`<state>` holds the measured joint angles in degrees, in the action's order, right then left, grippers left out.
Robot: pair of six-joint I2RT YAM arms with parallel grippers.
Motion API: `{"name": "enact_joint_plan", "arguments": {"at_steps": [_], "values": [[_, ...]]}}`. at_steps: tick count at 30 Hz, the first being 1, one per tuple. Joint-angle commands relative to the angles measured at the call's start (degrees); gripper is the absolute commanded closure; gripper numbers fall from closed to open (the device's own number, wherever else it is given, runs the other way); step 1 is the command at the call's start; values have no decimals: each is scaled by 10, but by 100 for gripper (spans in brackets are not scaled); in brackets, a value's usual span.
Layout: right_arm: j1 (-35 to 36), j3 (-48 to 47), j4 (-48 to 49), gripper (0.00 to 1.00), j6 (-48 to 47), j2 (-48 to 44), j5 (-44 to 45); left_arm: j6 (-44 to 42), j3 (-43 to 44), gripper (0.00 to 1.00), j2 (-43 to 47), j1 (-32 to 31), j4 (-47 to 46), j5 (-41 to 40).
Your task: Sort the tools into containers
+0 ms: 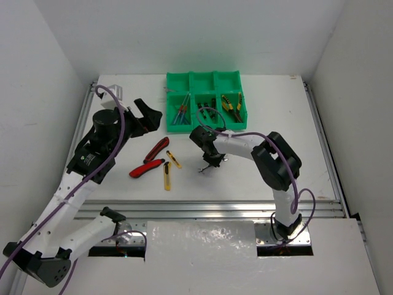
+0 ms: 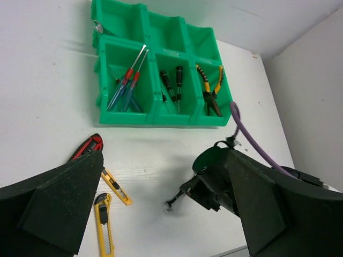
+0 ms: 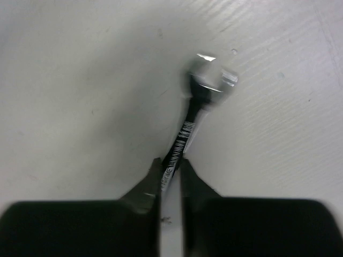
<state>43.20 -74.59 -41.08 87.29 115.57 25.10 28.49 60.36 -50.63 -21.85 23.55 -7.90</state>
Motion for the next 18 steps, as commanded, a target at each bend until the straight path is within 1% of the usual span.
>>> {"name": "enact_joint_plan", "arguments": {"at_steps": [1, 2, 5, 9, 10, 12, 13, 15, 17, 18], "values": [[-7, 56, 34, 98, 32, 41, -49, -16, -9, 0, 4, -5, -5, 2], [-10, 59, 36, 100, 32, 43, -56, -15, -14, 0, 4, -5, -8, 2], [-11, 58, 38, 100, 5, 41, -53, -13, -23, 0, 2, -5, -13, 5], [-9, 40, 37, 100, -65, 26, -35, 4, -59, 0, 9, -5, -35, 24], [-8, 44, 49, 100, -116, 12, -35, 14, -70, 0, 11, -5, -53, 30], [-9, 57, 77, 100, -181, -13, -33, 33, -103, 0, 10, -5, -80, 44], [-9, 65, 86, 100, -203, -23, -35, 38, -115, 0, 7, -6, -90, 50], [-8, 95, 133, 100, -267, -55, -46, 54, -142, 0, -3, -5, -114, 62], [-7, 131, 183, 100, -307, -76, -65, 68, -165, 0, -15, -5, -135, 75], [-7, 138, 194, 100, -337, -84, -72, 73, -172, 0, -18, -5, -156, 76]]}}
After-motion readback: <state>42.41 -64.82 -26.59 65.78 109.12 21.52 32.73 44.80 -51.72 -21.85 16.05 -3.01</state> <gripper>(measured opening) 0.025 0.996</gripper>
